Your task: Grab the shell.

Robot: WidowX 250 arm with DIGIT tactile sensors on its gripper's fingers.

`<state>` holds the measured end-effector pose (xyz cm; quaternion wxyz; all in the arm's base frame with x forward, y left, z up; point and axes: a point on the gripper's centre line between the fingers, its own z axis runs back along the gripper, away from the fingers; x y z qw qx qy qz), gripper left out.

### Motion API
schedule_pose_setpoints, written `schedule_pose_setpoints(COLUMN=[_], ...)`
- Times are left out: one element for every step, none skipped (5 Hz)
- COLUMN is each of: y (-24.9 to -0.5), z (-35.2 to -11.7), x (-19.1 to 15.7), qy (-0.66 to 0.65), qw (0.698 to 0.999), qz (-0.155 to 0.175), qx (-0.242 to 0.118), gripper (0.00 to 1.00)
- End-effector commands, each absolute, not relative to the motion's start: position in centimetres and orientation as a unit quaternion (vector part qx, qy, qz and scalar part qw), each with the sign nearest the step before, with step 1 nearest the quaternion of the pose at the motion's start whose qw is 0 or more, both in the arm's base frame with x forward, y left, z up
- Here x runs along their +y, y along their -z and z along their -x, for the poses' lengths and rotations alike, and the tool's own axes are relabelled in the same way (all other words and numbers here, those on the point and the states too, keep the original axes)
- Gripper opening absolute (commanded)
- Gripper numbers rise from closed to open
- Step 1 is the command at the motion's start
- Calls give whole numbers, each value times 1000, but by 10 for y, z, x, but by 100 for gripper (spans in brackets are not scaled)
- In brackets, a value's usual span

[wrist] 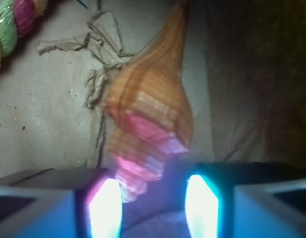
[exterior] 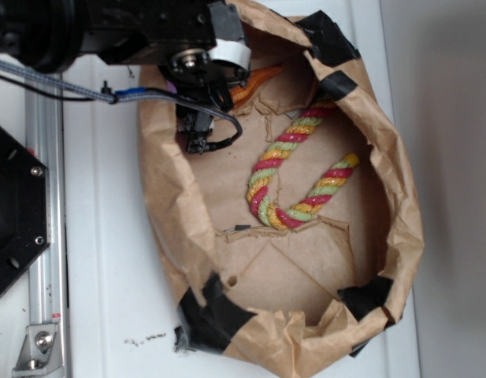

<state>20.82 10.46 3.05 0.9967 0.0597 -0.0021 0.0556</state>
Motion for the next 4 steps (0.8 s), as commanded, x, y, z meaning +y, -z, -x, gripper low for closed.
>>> schedule_pose_setpoints(y=[-66,-78,-86,-79], z=[-210,-215,-219,-233], x=[87,82,80,83], qy=[-45,-47,-50,-54], qw=[996,997,997,996], qz=[-60,-47,-37,-16], qx=[-40,-49,-47,-66], gripper=[0,0,63,100])
